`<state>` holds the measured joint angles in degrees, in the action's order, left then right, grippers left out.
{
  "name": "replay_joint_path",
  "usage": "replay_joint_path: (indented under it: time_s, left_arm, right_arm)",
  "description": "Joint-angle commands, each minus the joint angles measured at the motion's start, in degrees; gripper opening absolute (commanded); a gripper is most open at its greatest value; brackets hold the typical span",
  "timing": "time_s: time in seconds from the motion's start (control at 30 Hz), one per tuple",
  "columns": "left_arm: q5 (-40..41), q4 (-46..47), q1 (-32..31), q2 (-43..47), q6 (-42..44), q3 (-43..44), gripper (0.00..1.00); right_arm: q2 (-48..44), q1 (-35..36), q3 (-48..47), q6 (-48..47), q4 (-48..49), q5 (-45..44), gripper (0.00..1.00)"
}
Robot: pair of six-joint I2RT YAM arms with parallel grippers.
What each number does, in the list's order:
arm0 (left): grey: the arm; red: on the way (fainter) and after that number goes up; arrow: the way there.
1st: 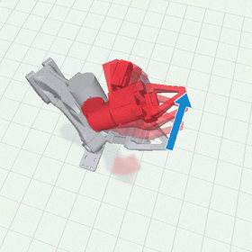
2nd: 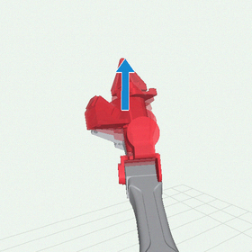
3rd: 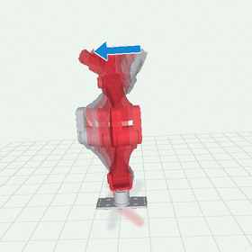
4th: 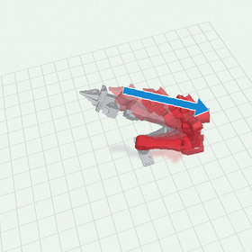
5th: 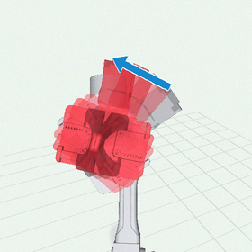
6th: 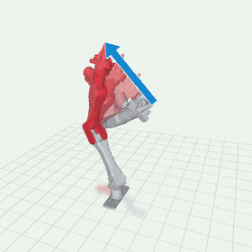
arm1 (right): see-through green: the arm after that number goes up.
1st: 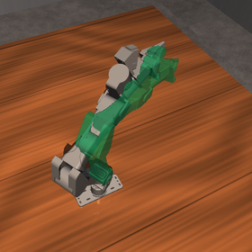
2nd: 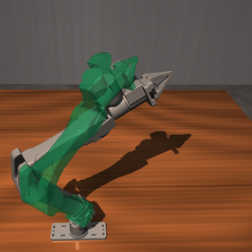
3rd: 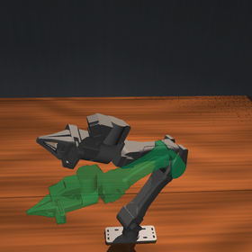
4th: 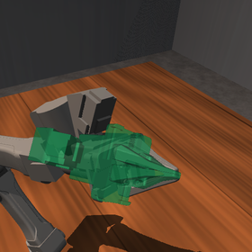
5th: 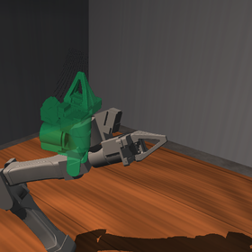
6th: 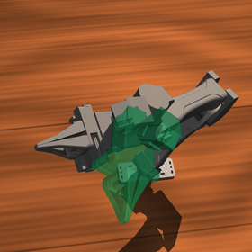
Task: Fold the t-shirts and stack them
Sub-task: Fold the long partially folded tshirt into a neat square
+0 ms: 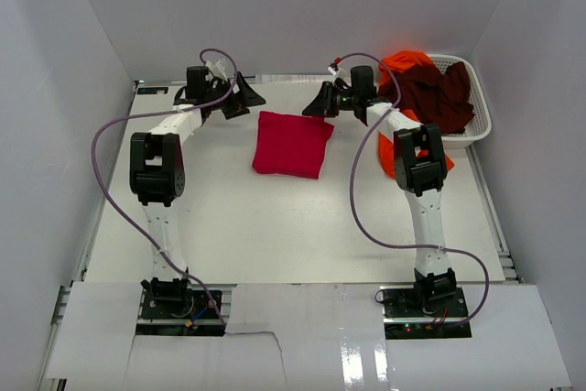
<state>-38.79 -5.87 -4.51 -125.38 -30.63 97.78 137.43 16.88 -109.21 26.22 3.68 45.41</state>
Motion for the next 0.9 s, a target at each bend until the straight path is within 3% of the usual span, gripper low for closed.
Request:
replay_joint_path:
  time_s: [0.0, 0.03, 0.33, 0.53, 0.73, 0.87]
  left_arm:
    - [-7.79, 0.86, -1.38, -1.35, 1.01, 2.50, 0.98]
    - [-8.23, 0.95, -1.38, -1.96, 1.01, 2.51, 0.98]
    - [-11.22, -1.07, -2.95, -5.57, 4.17, 5.23, 0.98]
    - [-10.88, -3.96, -4.45, -7.59, 7.24, 8.30, 0.97]
    - [0.36, -11.70, -7.44, -11.54, 13.05, 15.94, 0.97]
    - [8.89, -15.05, -8.67, -13.31, 15.17, 19.20, 0.96]
  right_arm:
    - [2.93, -0.01, -3.12, 3.84, 4.31, 4.86, 0.17]
    - [3.54, -0.01, -3.38, 4.54, 4.58, 4.87, 0.08]
    - [8.38, 0.25, -4.51, 6.48, 6.07, 5.04, 0.08]
    - [11.98, 0.25, -6.01, 6.04, 3.62, -1.01, 0.08]
    - [12.60, 0.87, -7.86, 2.44, -3.59, -8.04, 0.08]
    - [12.08, 0.87, -6.99, 1.38, -5.26, -8.05, 0.08]
